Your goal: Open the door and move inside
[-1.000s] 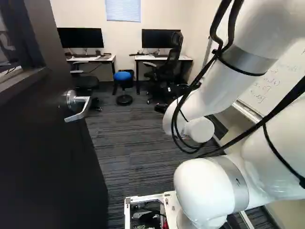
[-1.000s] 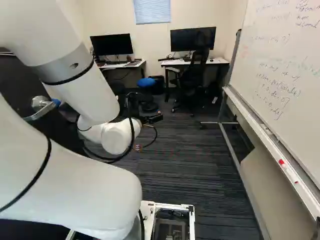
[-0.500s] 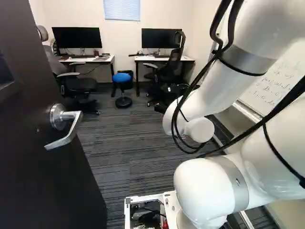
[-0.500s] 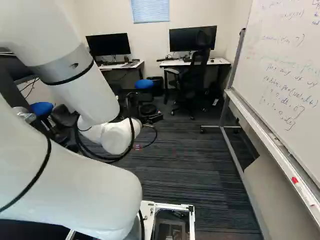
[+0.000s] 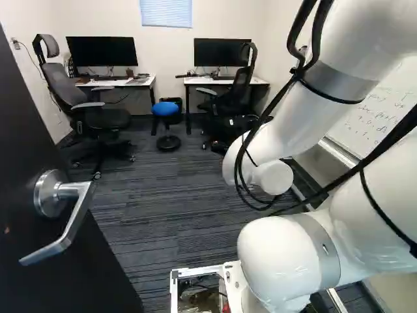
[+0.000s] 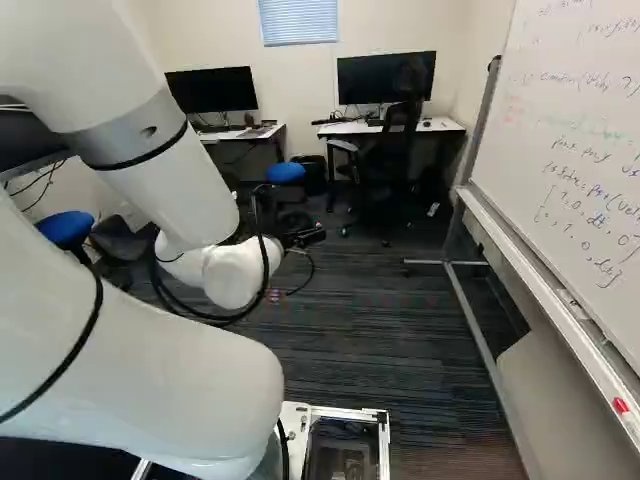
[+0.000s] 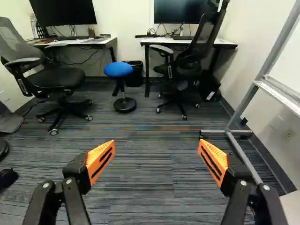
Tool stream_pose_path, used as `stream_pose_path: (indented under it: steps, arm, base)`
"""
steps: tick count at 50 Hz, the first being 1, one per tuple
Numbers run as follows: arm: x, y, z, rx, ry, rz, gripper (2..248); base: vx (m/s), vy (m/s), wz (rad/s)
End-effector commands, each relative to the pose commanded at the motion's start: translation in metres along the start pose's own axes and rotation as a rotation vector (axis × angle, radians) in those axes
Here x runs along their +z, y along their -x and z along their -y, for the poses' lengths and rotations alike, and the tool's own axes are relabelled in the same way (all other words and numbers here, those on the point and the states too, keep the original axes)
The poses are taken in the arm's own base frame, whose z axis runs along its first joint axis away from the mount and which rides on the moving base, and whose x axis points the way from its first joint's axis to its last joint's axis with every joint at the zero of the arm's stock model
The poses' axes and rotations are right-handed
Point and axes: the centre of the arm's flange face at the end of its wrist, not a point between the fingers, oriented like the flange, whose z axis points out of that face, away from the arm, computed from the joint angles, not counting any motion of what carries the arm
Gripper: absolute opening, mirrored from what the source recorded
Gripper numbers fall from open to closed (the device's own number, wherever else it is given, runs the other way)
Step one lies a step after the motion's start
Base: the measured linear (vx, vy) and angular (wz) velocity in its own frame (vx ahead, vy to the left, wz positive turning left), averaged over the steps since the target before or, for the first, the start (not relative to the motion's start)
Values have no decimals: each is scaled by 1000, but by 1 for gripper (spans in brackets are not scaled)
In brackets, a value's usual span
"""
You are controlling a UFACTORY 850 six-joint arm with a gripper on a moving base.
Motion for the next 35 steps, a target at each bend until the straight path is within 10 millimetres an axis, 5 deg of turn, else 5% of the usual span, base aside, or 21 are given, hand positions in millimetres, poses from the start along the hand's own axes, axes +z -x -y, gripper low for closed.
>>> stream_pose_path:
  steps: [35]
  arm:
    - [0,0,0,0,0,0,247]
  base:
    - [63,2,3]
